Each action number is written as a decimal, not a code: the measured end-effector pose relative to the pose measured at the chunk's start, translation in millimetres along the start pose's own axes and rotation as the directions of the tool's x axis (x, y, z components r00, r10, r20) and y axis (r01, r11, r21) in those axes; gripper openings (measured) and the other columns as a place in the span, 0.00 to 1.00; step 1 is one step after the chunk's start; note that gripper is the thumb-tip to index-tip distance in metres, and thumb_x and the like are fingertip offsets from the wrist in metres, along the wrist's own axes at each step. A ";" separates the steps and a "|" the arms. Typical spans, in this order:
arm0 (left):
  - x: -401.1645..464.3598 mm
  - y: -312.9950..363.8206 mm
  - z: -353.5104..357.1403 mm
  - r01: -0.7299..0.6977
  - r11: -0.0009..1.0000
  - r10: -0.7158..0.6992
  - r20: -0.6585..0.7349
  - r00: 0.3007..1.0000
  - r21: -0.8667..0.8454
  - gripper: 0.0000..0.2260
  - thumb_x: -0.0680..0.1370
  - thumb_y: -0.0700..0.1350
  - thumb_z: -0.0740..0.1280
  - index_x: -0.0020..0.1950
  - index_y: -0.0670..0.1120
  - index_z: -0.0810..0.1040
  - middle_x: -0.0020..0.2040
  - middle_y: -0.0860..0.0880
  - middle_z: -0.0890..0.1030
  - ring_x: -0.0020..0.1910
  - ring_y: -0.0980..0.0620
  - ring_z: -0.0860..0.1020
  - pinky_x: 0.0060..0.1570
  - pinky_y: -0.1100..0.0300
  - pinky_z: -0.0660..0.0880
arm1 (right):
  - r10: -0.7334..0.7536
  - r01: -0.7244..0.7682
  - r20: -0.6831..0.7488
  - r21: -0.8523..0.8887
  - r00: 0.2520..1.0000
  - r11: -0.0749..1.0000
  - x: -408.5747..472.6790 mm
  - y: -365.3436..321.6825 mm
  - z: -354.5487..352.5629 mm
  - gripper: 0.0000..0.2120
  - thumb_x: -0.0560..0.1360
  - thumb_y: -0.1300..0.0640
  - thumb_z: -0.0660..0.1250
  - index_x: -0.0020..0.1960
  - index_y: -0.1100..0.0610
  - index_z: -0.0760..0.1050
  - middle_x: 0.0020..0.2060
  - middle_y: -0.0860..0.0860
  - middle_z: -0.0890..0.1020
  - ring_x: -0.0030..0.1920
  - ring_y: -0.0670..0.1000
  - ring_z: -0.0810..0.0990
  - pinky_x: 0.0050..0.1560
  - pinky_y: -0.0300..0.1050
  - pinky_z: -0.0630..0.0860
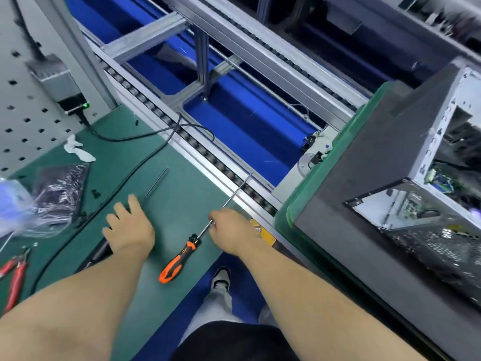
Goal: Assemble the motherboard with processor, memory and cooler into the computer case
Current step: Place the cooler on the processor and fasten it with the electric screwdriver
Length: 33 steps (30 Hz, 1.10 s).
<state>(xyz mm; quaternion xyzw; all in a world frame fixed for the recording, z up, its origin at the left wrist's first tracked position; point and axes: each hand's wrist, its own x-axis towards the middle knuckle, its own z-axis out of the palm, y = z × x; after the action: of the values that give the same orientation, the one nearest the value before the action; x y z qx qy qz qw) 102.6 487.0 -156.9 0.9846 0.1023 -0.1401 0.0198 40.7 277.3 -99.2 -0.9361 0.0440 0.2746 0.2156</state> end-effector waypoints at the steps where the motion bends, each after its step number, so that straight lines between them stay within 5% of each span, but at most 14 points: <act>1: 1.8 -1.5 1.2 0.023 1.000 -0.023 0.006 1.000 -0.018 0.22 0.79 0.39 0.59 0.73 0.43 0.62 0.68 0.38 0.66 0.64 0.36 0.66 0.59 0.42 0.68 | -0.005 0.005 0.006 0.001 1.000 1.000 0.8 -2.5 0.3 0.15 0.82 0.59 0.58 0.65 0.60 0.74 0.60 0.60 0.76 0.60 0.62 0.77 0.59 0.57 0.77; 4: 6.3 -6.1 -0.1 -0.028 1.000 0.028 0.013 1.000 -0.001 0.12 0.83 0.44 0.57 0.64 0.40 0.68 0.60 0.38 0.68 0.60 0.36 0.68 0.54 0.42 0.70 | -0.024 0.024 0.014 0.012 1.000 1.000 3.9 -10.0 0.6 0.17 0.82 0.58 0.59 0.68 0.59 0.73 0.62 0.59 0.77 0.61 0.62 0.76 0.60 0.56 0.77; 12: 22.9 24.2 -46.0 -0.351 0.926 0.353 0.007 0.936 0.137 0.08 0.83 0.45 0.58 0.59 0.42 0.69 0.56 0.41 0.68 0.53 0.39 0.70 0.35 0.49 0.70 | -0.029 0.031 -0.030 0.092 0.999 0.995 15.5 -27.0 -14.8 0.19 0.81 0.59 0.58 0.71 0.59 0.71 0.63 0.59 0.76 0.61 0.61 0.77 0.60 0.56 0.77; 21: 3.1 183.0 -143.2 -0.577 0.752 0.509 0.277 0.815 0.317 0.14 0.78 0.39 0.62 0.62 0.48 0.76 0.60 0.47 0.78 0.58 0.44 0.78 0.55 0.53 0.74 | -0.048 0.090 -0.322 0.116 0.945 0.989 6.2 -3.7 -43.1 0.18 0.80 0.51 0.63 0.68 0.55 0.72 0.60 0.54 0.75 0.56 0.59 0.77 0.48 0.51 0.75; 23: -17.0 216.8 -157.8 -0.650 0.663 0.580 0.294 0.760 0.372 0.13 0.78 0.39 0.61 0.61 0.47 0.76 0.57 0.48 0.79 0.56 0.43 0.78 0.56 0.48 0.75 | -0.005 0.092 -0.426 0.184 0.905 0.979 -1.9 8.2 -50.5 0.15 0.79 0.52 0.65 0.63 0.57 0.76 0.59 0.55 0.78 0.53 0.58 0.78 0.44 0.49 0.73; 25: -39.2 247.1 -170.4 -0.691 0.593 0.622 0.310 0.719 0.412 0.13 0.77 0.38 0.61 0.59 0.47 0.77 0.53 0.48 0.79 0.51 0.42 0.78 0.46 0.50 0.74 | 0.077 0.097 -0.522 0.299 0.849 0.949 -11.8 21.0 -61.5 0.08 0.78 0.54 0.65 0.52 0.57 0.78 0.51 0.56 0.80 0.42 0.55 0.77 0.38 0.48 0.69; 28: -70.2 283.7 -187.1 -0.716 0.548 0.646 0.325 0.690 0.432 0.09 0.77 0.38 0.61 0.55 0.45 0.77 0.48 0.48 0.78 0.47 0.42 0.77 0.34 0.53 0.72 | 0.229 0.058 -0.541 0.462 0.809 0.885 -28.1 46.6 -84.6 0.14 0.75 0.56 0.64 0.33 0.48 0.65 0.31 0.46 0.71 0.28 0.45 0.66 0.31 0.45 0.60; 31: -97.2 309.5 -197.1 -0.742 0.469 0.678 0.342 0.650 0.480 0.04 0.76 0.38 0.62 0.41 0.44 0.72 0.38 0.48 0.73 0.47 0.42 0.76 0.46 0.50 0.78 | 0.388 0.046 -0.584 0.591 0.714 0.805 -54.8 75.4 -104.1 0.21 0.73 0.64 0.63 0.26 0.48 0.64 0.22 0.46 0.70 0.25 0.45 0.65 0.29 0.44 0.59; 33: -114.0 319.1 -200.7 -0.745 0.370 0.699 0.362 0.617 0.556 0.05 0.76 0.38 0.62 0.39 0.44 0.70 0.38 0.48 0.73 0.47 0.43 0.77 0.53 0.47 0.76 | 0.525 0.131 -0.650 0.688 0.550 0.714 -76.4 92.9 -115.8 0.19 0.72 0.68 0.62 0.28 0.49 0.73 0.24 0.45 0.74 0.27 0.43 0.68 0.30 0.41 0.63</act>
<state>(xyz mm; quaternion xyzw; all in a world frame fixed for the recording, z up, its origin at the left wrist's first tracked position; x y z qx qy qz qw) 116.1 166.0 70.9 0.8614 -0.3951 -0.1754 -0.2668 14.7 141.2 -6.2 -0.7962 0.3472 -0.1977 0.4544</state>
